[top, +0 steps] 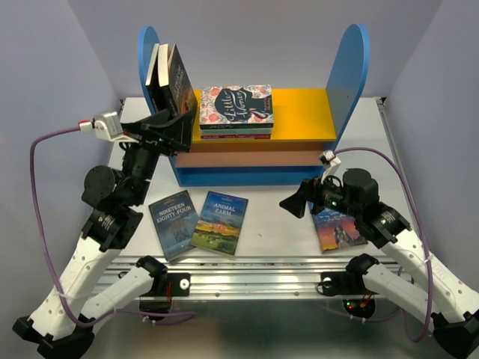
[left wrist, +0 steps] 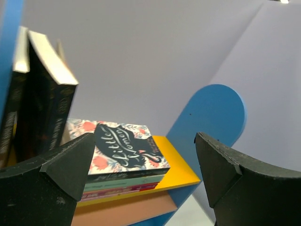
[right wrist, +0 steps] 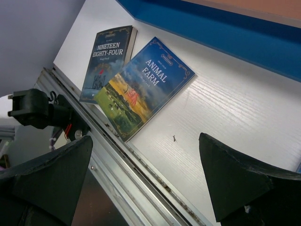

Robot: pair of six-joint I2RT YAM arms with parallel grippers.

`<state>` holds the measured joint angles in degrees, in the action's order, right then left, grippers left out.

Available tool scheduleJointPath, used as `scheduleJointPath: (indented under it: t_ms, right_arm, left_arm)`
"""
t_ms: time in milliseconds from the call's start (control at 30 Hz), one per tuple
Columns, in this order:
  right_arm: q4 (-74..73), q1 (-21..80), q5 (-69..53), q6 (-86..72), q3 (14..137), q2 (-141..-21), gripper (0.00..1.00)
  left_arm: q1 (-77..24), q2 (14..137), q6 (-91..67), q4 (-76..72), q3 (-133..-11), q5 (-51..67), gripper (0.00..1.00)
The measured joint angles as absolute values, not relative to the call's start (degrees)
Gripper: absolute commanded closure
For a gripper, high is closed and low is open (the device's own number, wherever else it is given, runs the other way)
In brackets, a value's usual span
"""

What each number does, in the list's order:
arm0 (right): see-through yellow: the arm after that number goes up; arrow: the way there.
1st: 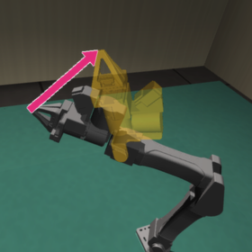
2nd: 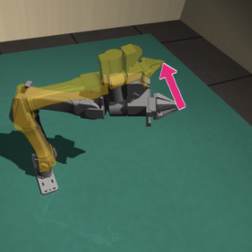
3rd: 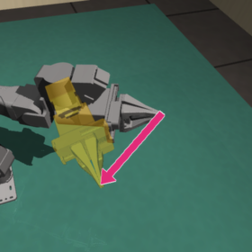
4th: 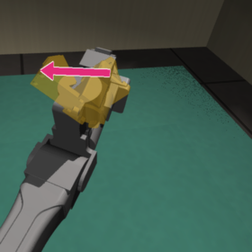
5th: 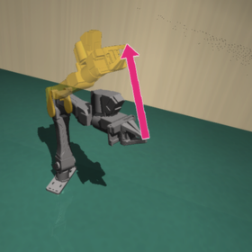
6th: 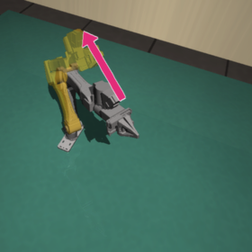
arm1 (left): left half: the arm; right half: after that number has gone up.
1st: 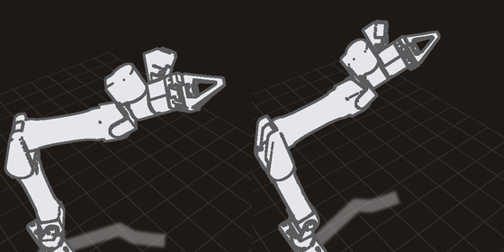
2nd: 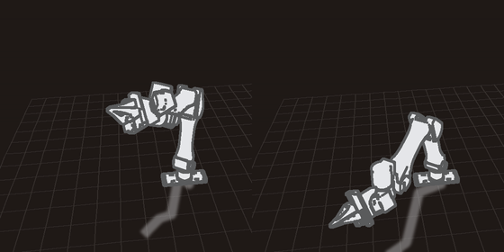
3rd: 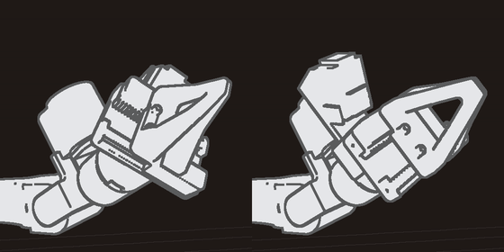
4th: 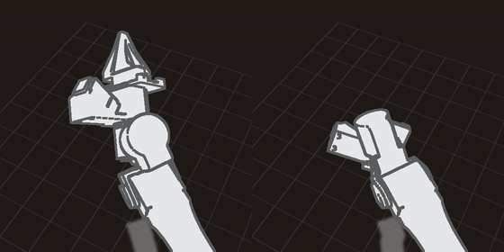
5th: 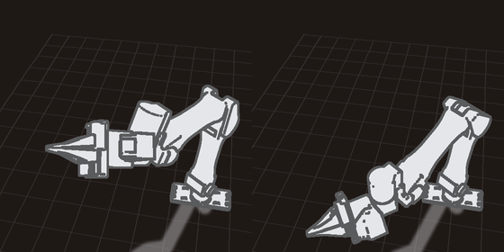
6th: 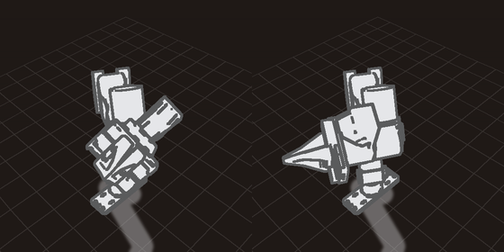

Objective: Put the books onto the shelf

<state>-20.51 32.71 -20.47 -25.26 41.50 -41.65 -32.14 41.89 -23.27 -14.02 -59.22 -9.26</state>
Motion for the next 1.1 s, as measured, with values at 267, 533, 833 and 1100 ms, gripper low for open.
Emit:
scheduleJointPath:
  t_ms: [267, 533, 833, 1100]
  right_arm:
    - [-20.51, 32.71, -20.6, -25.26, 41.5, -41.74, 0.0]
    - [-20.51, 32.71, -20.56, -25.28, 41.5, -42.7, 0.0]
    - [-20.51, 32.71, -20.58, -25.28, 41.5, -42.68, 0.0]
    - [-20.49, 32.71, -20.56, -25.28, 41.5, -42.74, 0.0]
  left_arm:
    - [-35.27, 54.41, -22.41, -10.26, -70.06, -5.04, 0.01]
    - [-43.33, 67.0, -18.28, -4.1, -80.68, -15.07, 0.01]
    - [-37.63, 79.42, -18.17, 0.71, -90.15, -26.98, 0.01]
    - [-34.72, 82.35, -18.33, 2.37, -90.08, -29.65, 0.01]
